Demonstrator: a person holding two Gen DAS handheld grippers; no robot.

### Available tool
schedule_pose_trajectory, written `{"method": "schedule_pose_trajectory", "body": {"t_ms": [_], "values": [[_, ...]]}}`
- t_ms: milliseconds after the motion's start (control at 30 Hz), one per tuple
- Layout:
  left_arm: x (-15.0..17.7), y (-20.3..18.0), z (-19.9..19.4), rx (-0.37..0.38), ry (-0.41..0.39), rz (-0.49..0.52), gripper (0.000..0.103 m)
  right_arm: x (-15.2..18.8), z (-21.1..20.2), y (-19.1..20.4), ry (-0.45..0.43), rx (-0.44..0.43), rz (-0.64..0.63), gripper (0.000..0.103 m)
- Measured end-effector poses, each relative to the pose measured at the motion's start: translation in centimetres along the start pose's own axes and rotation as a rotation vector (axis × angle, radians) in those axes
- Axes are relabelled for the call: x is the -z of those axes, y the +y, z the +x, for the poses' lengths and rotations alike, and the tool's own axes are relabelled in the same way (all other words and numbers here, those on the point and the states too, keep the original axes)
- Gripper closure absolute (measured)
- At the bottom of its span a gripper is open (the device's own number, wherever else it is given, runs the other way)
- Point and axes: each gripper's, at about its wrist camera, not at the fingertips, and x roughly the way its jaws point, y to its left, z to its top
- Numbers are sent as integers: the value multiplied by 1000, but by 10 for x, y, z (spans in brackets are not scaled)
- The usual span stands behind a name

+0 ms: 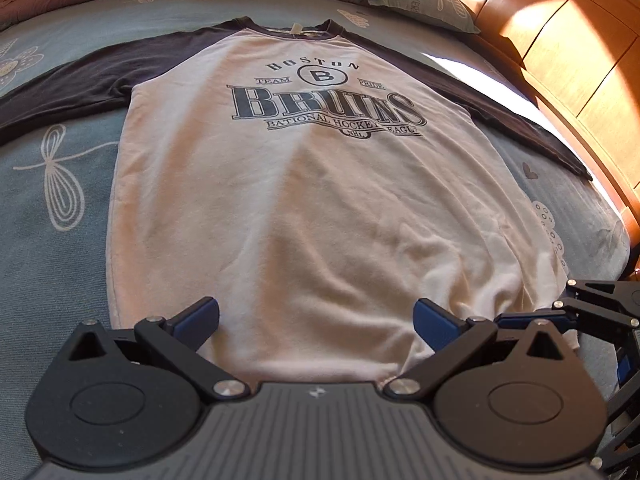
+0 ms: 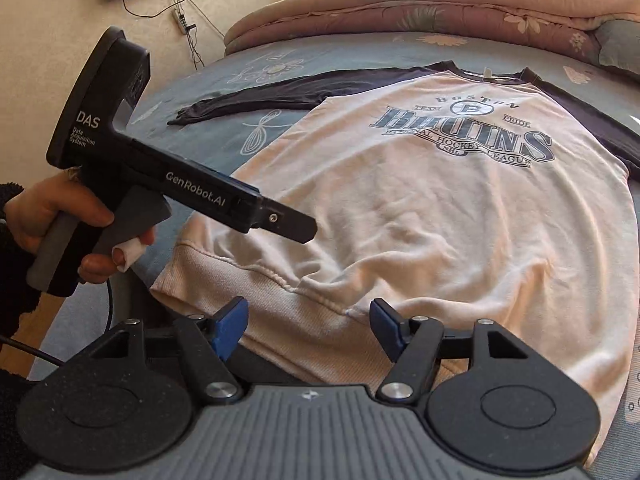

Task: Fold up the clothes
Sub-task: 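Move the left gripper up over the sweatshirt body toward the ribbed collar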

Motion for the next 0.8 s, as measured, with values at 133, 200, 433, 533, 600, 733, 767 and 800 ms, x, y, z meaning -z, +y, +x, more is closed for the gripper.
{"method": "schedule_pose_trajectory", "body": {"t_ms": [133, 200, 433, 533, 600, 733, 767, 800], "values": [[5, 4, -7, 27, -7, 7, 1, 18, 6, -12, 12, 29, 42, 23], [-8, 8, -10, 51, -11, 4, 1, 27, 3, -13, -11, -10, 63, 11], [-89, 29, -2, 101, -68, -19, 1, 23, 1, 1, 7, 33, 61, 2], [-129, 50, 20, 138, -72, -91, 1, 9, -4, -2, -16, 87, 35, 0], [-145, 64, 42, 152, -73, -150, 1, 3, -4, -7, -19, 117, 32, 0], [-167, 93, 86, 163, -58, -262, 1, 2, 3, -18, -5, 142, 53, 0], [-168, 99, 93, 149, -68, -277, 1, 5, 8, -21, 16, 151, 61, 0], [-168, 104, 94, 152, -101, -281, 1, 8, 12, -24, 38, 160, 68, 0]]}}
